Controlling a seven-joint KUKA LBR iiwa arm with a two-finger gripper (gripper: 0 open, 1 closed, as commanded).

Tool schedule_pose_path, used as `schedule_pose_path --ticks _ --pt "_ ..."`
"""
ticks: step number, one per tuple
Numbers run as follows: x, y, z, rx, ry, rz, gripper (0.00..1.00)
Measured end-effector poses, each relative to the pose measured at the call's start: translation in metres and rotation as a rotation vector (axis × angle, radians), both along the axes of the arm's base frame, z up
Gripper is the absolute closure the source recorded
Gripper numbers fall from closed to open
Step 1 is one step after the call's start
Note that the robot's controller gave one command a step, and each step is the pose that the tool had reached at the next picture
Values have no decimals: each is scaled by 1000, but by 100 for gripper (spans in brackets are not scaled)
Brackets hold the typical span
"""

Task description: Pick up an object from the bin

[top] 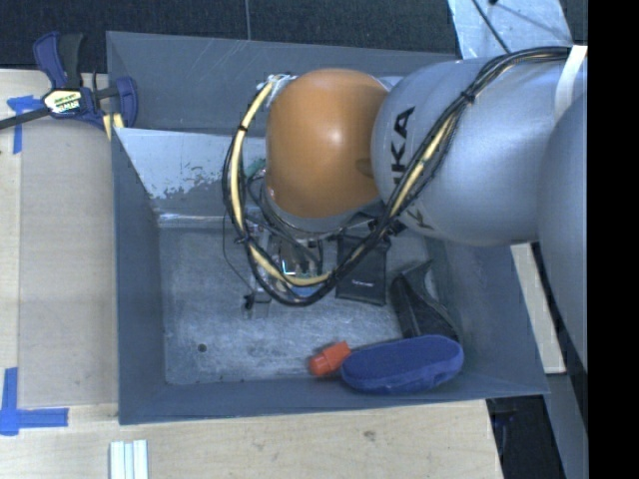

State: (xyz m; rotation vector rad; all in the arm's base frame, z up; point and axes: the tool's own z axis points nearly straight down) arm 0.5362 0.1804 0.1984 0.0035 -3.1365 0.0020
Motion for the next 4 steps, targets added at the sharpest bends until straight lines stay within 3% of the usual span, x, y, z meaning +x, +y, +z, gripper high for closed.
schedule_pose_path --ticks 1,2,3,4 --pt "46 -44 -70 -2 -2 -3 0" --pt "39 -100 -70 -1 -6 107 0" --pt "55 -112 -130 2 -4 122 0" --pt "60 -111 -122 4 -21 121 100"
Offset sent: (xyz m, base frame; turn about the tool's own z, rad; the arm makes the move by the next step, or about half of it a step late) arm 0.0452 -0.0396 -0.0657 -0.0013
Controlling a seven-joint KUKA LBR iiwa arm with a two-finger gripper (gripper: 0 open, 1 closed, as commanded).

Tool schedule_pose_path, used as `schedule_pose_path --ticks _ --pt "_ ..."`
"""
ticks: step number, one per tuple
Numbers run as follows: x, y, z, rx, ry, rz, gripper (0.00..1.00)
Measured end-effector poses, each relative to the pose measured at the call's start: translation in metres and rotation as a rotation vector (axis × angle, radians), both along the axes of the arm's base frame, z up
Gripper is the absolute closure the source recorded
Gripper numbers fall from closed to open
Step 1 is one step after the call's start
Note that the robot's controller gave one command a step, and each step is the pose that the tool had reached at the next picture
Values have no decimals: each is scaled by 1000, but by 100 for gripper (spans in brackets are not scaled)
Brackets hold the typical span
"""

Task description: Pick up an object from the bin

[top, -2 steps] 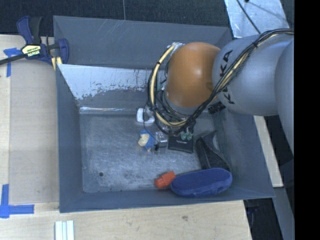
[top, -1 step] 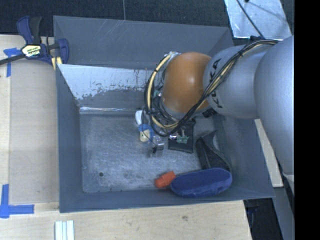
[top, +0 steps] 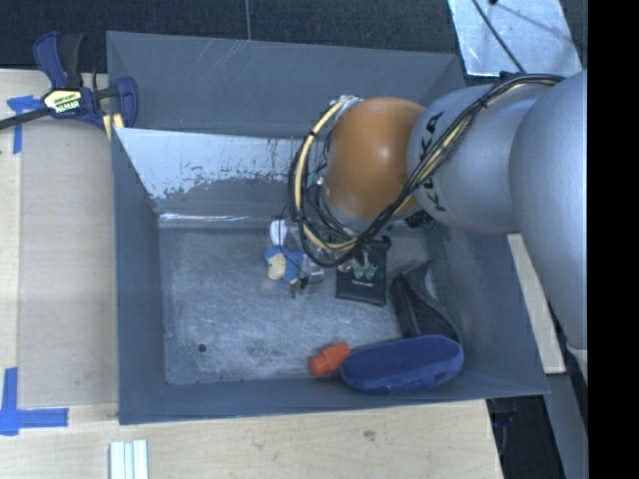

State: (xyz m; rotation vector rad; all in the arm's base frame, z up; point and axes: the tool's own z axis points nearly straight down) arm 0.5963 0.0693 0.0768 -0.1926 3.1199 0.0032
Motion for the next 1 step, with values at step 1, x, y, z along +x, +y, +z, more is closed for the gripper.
schedule_pose_path --ticks 1 --pt "8 2 174 -3 2 77 100"
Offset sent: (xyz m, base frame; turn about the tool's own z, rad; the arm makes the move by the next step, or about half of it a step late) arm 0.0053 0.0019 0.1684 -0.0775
